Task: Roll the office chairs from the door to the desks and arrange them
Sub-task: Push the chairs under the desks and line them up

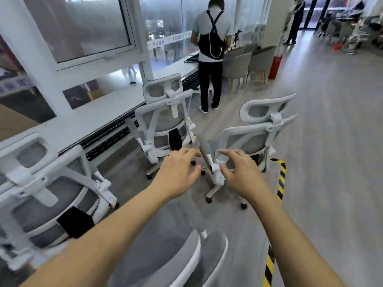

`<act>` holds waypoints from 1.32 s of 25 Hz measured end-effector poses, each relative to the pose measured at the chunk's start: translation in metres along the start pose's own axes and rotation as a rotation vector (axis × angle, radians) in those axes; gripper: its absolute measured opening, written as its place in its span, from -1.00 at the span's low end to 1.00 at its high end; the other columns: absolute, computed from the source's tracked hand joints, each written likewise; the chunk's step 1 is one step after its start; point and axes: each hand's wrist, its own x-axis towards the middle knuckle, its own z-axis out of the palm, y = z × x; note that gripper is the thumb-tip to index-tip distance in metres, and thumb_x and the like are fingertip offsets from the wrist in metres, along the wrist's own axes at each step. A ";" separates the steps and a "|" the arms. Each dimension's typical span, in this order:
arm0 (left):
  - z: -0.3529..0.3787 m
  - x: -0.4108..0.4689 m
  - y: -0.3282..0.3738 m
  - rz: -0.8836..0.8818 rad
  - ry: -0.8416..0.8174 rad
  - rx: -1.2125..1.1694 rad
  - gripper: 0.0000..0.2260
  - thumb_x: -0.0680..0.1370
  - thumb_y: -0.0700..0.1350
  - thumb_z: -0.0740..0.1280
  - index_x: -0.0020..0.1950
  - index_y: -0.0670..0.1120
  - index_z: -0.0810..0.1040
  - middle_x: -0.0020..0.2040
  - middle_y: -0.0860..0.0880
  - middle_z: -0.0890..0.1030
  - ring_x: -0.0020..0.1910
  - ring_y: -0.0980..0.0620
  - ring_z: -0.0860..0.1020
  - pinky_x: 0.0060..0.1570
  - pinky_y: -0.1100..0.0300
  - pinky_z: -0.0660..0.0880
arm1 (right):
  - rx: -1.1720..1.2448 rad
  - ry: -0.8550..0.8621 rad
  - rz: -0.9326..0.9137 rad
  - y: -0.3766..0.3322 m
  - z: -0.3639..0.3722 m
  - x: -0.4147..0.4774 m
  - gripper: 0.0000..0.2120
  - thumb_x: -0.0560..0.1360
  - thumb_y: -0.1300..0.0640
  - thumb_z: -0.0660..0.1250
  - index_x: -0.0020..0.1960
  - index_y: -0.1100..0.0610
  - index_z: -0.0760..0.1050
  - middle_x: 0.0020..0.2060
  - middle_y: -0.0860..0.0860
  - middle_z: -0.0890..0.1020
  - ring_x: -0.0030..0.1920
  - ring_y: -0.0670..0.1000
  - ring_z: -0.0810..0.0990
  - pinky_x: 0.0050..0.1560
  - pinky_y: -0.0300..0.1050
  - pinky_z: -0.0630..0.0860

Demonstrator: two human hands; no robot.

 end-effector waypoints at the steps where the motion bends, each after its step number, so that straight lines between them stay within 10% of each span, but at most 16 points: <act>1: 0.008 0.013 0.006 -0.023 0.002 0.016 -0.71 0.60 0.01 0.29 0.30 0.01 0.49 0.23 0.00 0.53 0.21 -0.10 0.44 0.25 -0.03 0.36 | -0.011 -0.014 -0.016 0.012 -0.003 0.014 -0.59 0.58 0.00 0.30 0.42 -0.05 0.45 0.29 -0.03 0.51 0.27 0.04 0.47 0.31 0.00 0.41; 33: 0.132 0.382 -0.129 -0.812 0.391 0.120 -0.70 0.58 0.02 0.25 0.31 0.08 0.44 0.24 0.05 0.52 0.21 -0.03 0.46 0.20 0.05 0.40 | 0.118 -0.473 -0.469 0.118 0.124 0.553 -0.60 0.60 0.04 0.25 0.44 -0.03 0.41 0.29 0.00 0.50 0.24 0.05 0.47 0.22 -0.04 0.45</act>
